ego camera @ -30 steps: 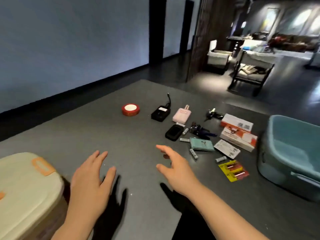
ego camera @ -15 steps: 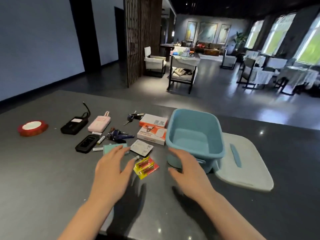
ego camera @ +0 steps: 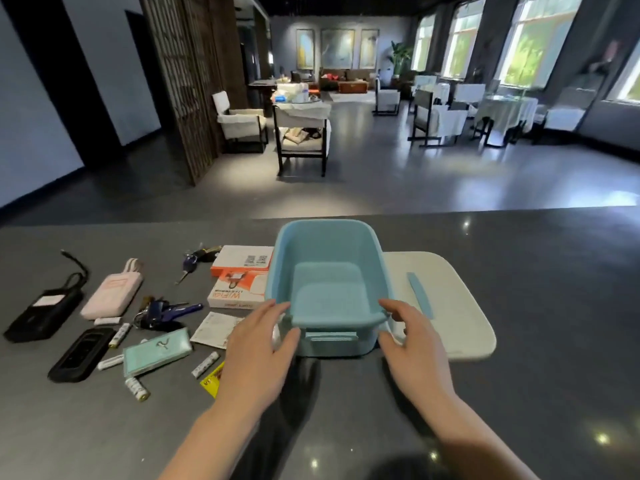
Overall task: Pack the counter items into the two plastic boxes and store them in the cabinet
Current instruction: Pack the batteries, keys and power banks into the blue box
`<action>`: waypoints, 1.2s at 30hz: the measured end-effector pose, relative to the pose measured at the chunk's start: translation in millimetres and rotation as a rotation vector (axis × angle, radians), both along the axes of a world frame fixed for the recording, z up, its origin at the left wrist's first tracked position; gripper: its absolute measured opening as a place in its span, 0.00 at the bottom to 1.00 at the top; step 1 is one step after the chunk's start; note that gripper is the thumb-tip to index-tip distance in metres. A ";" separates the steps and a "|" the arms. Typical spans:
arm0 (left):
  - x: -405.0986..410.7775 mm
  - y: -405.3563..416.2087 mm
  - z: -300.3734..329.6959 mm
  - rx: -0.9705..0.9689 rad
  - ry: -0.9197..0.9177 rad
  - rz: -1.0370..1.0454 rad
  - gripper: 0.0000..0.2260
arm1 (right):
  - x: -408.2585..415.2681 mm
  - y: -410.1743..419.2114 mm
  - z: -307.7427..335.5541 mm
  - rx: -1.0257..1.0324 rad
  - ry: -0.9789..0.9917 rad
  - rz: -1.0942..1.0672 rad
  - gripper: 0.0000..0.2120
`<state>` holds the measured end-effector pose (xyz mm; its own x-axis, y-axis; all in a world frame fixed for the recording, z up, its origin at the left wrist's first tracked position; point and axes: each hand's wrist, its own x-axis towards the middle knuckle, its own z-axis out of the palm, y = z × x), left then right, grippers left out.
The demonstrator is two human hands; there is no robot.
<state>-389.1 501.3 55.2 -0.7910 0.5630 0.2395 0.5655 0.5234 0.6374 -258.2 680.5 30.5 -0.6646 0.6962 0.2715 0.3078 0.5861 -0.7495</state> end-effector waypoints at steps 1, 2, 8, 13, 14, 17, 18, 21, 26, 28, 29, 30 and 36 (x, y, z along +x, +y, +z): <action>-3.7 4.4 -1.9 -0.006 0.001 -0.031 0.19 | 2.3 2.5 -4.1 -0.013 -0.001 -0.044 0.21; -7.9 9.3 -4.1 -0.009 0.009 -0.059 0.19 | 3.9 5.9 -8.1 -0.027 -0.004 -0.087 0.21; -17.5 53.1 -20.1 -0.057 0.124 -0.240 0.17 | 4.5 31.2 -33.4 -0.050 -0.105 -0.268 0.20; -8.0 76.6 -25.9 -0.143 0.207 -0.246 0.15 | 9.3 53.2 -63.2 0.022 -0.471 -0.154 0.26; -7.8 79.5 -24.3 -0.145 0.214 -0.220 0.15 | 9.6 59.9 -66.4 0.031 -0.511 -0.129 0.26; -6.4 89.9 -18.1 -0.162 0.198 -0.142 0.13 | 13.1 76.0 -75.3 0.076 -0.654 -0.072 0.25; -3.9 96.6 -15.5 -0.186 0.203 -0.125 0.14 | 15.4 80.2 -76.9 0.091 -0.679 -0.071 0.25; 11.0 131.7 -12.3 -0.308 0.268 -0.110 0.18 | 27.0 96.0 -79.4 0.118 -0.694 -0.133 0.25; 35.8 199.9 -5.2 -0.253 0.070 -0.211 0.11 | 52.0 117.1 -71.1 0.091 -0.789 -0.233 0.26; 32.3 206.4 2.8 -0.085 -0.263 -0.348 0.16 | 56.1 122.8 -60.5 0.046 -0.747 -0.245 0.25; 26.2 200.3 4.0 -0.031 -0.337 -0.400 0.17 | 55.8 124.6 -53.4 -0.002 -0.648 -0.252 0.24; 16.3 190.1 2.7 -0.018 -0.312 -0.423 0.16 | 54.0 125.0 -45.5 -0.044 -0.507 -0.262 0.23; -48.4 104.8 -19.0 -0.266 0.202 -0.133 0.17 | 0.6 85.7 -3.5 -0.064 -0.049 -0.038 0.34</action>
<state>-437.5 606.1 36.1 -0.6579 0.7218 0.2148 0.7409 0.5690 0.3568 -257.7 766.2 27.0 -0.6488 0.7359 0.1937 0.3656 0.5247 -0.7688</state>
